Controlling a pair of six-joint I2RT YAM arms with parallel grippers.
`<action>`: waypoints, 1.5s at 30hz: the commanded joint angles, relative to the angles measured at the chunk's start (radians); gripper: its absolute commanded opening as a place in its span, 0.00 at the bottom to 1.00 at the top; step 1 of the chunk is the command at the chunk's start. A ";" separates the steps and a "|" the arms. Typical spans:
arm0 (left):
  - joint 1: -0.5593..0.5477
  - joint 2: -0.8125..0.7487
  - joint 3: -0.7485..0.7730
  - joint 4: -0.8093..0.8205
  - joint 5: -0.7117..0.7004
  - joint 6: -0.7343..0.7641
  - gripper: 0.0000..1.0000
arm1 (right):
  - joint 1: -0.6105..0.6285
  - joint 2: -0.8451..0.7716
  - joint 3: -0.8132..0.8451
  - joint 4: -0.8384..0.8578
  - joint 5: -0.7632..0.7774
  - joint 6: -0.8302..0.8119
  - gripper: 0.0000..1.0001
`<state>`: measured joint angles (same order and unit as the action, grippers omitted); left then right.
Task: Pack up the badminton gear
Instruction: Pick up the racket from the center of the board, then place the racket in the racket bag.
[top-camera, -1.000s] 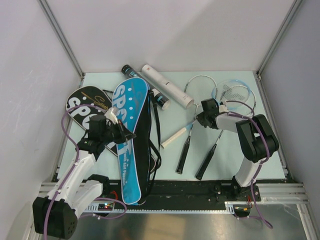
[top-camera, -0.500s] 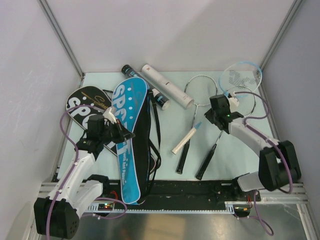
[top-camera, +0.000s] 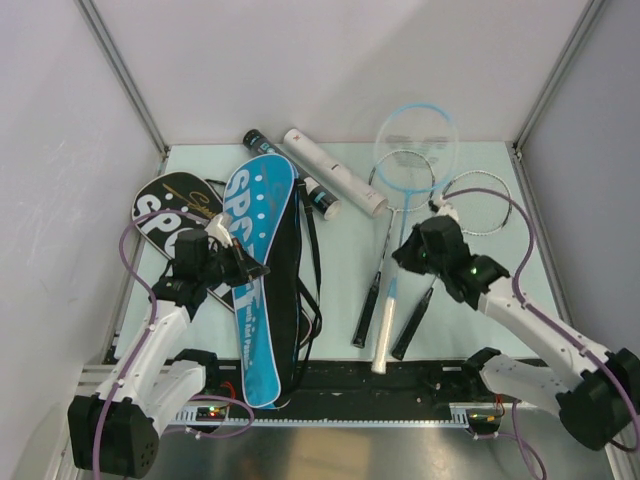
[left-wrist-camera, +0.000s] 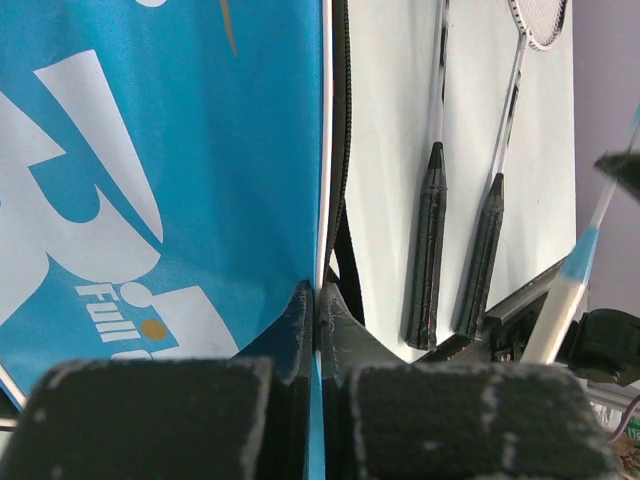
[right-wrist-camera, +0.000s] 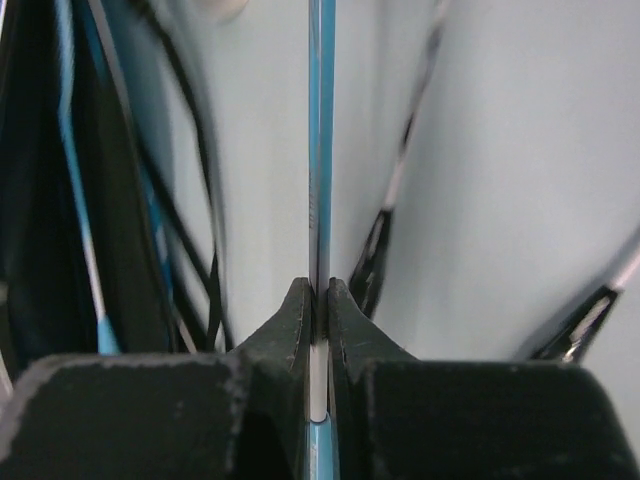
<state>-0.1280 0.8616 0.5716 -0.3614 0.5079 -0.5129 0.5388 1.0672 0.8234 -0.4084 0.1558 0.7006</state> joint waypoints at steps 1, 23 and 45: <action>0.013 -0.019 0.051 0.025 -0.004 0.026 0.00 | 0.133 -0.122 -0.081 0.016 -0.109 -0.016 0.00; 0.014 -0.016 0.055 0.025 -0.006 0.024 0.00 | 0.735 0.057 -0.169 0.035 0.011 0.261 0.00; 0.007 0.027 0.038 0.063 0.057 -0.016 0.00 | 0.696 0.392 0.167 0.310 -0.016 0.121 0.00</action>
<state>-0.1276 0.8845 0.5728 -0.3477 0.5201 -0.5159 1.2652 1.4048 0.8780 -0.2619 0.1490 0.8669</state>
